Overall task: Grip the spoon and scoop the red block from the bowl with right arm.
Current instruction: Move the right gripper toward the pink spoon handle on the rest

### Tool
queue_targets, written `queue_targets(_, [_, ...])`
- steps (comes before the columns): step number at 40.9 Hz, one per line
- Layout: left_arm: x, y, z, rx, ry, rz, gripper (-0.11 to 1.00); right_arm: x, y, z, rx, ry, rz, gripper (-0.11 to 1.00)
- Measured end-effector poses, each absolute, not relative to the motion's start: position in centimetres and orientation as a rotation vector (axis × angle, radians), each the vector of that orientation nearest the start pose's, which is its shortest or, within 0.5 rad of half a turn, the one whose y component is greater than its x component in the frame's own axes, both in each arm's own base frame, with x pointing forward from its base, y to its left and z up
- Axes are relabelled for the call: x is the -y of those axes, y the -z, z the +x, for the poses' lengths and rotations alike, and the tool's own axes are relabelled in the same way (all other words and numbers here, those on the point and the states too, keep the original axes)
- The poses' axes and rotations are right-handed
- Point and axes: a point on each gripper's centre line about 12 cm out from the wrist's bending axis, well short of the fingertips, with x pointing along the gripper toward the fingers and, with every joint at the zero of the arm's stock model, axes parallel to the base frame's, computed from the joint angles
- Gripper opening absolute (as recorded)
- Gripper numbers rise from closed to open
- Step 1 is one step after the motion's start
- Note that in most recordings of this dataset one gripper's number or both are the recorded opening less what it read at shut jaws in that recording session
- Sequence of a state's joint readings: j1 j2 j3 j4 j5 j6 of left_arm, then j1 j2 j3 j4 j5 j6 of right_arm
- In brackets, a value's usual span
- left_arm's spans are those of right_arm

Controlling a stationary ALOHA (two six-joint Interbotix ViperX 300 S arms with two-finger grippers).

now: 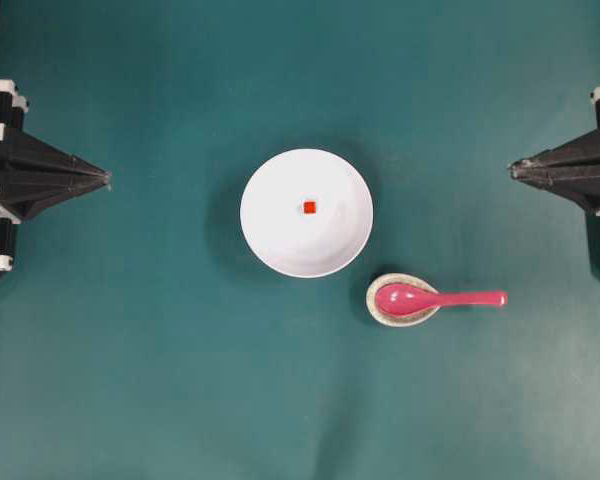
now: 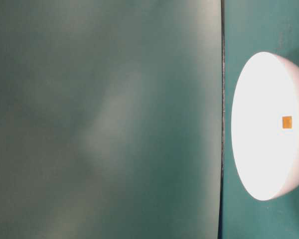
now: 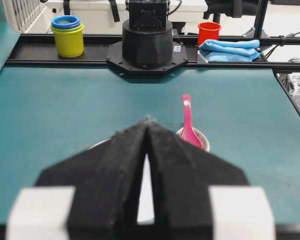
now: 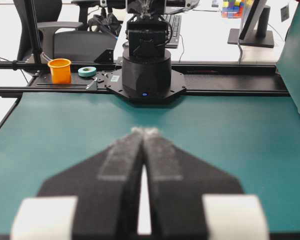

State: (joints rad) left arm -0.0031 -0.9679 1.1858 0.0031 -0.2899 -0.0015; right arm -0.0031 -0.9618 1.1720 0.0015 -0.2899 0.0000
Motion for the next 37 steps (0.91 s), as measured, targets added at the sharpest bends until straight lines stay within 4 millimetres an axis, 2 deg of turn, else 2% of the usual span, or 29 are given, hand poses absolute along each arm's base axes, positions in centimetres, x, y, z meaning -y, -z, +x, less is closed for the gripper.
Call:
queue_targets(2, [0.1,-29.2,19.8,0.074,0.008,0.051,0.00,0.0,-28.7,20.0,0.052,0.000,0.032,0.00])
queue_targets(9, [0.1,-29.6,19.8,0.065,0.008,0.064,0.00,-0.2,-25.5,21.1,-0.091,0.004,0.136,0.00])
queue_targets(17, [0.1,-29.2,19.8,0.029,0.008,0.061,0.00,-1.8,-21.0,21.6,-0.235,-0.045,0.230,0.01])
queue_targets(19, [0.1,-29.2,19.8,0.028,0.008,0.059,0.00,-2.2,-20.0,21.5,-0.259,-0.054,0.265,0.08])
queue_targets(25, [0.1,-29.1,19.7,0.020,0.008,0.055,0.00,-3.5,-17.4,21.4,-0.335,-0.068,0.360,0.50])
queue_targets(26, [0.2,-29.1,19.7,0.019,0.009,0.055,0.00,-3.7,-17.1,21.4,-0.346,-0.070,0.367,0.54])
queue_targets(37, [0.1,-28.9,19.7,-0.003,0.008,0.055,0.00,-5.4,-13.2,20.8,-0.420,-0.119,0.337,0.51])
